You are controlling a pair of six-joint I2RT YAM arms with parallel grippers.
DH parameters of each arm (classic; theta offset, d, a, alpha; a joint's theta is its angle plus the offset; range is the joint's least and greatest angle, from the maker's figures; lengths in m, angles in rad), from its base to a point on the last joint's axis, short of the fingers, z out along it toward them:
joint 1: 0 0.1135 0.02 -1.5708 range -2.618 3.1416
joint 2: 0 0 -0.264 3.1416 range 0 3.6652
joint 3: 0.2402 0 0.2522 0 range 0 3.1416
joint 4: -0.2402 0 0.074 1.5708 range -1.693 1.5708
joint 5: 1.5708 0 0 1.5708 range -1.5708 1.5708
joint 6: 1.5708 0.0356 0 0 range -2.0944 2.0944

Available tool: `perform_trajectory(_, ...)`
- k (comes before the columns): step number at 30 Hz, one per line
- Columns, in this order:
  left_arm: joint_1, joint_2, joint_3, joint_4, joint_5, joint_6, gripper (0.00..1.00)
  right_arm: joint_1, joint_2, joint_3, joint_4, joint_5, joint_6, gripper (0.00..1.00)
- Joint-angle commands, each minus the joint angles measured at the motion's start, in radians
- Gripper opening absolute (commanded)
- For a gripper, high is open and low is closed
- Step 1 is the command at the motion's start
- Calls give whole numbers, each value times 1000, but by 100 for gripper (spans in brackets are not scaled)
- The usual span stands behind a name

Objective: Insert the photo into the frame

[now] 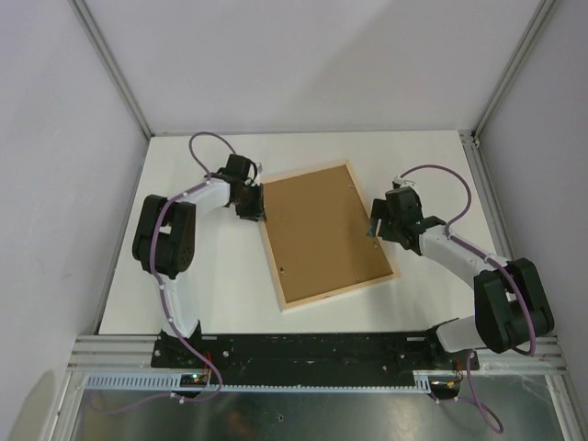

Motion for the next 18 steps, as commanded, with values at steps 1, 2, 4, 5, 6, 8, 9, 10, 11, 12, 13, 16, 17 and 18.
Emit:
perform_trajectory(1,10,7,56,-32,13,135,0,39,-3,-30,-11,29,-16,80)
perform_trajectory(2,12,8,59,-35,9,144,0,47,-6,-39,-11,28,-11,80)
perform_trajectory(4,14,10,63,-37,4,161,0,64,-12,-61,-8,30,0,80)
perform_trajectory(5,15,10,65,-38,1,169,0,71,-16,-71,-7,26,5,80)
perform_trajectory(6,14,11,66,-39,-3,175,0,75,-17,-77,-5,23,11,79)
perform_trajectory(8,15,14,66,-39,-16,184,0,88,-23,-88,-9,20,18,78)
perform_trajectory(9,15,17,65,-39,-20,187,0,100,-25,-91,-12,25,22,78)
perform_trajectory(10,16,18,65,-38,-23,188,0,110,-28,-94,-15,29,26,77)
perform_trajectory(11,16,19,66,-38,-22,188,0,120,-29,-97,-15,33,31,76)
perform_trajectory(12,15,20,67,-39,-21,187,0,127,-28,-99,-15,35,34,74)
perform_trajectory(13,15,21,68,-38,-16,188,0,133,-26,-100,-12,36,38,72)
perform_trajectory(16,15,18,69,-39,-11,188,0,140,-10,-101,1,41,44,68)
perform_trajectory(17,15,16,69,-39,-10,188,0,140,-5,-101,7,41,44,66)
perform_trajectory(18,15,15,68,-39,-10,187,0,140,2,-101,11,42,45,65)
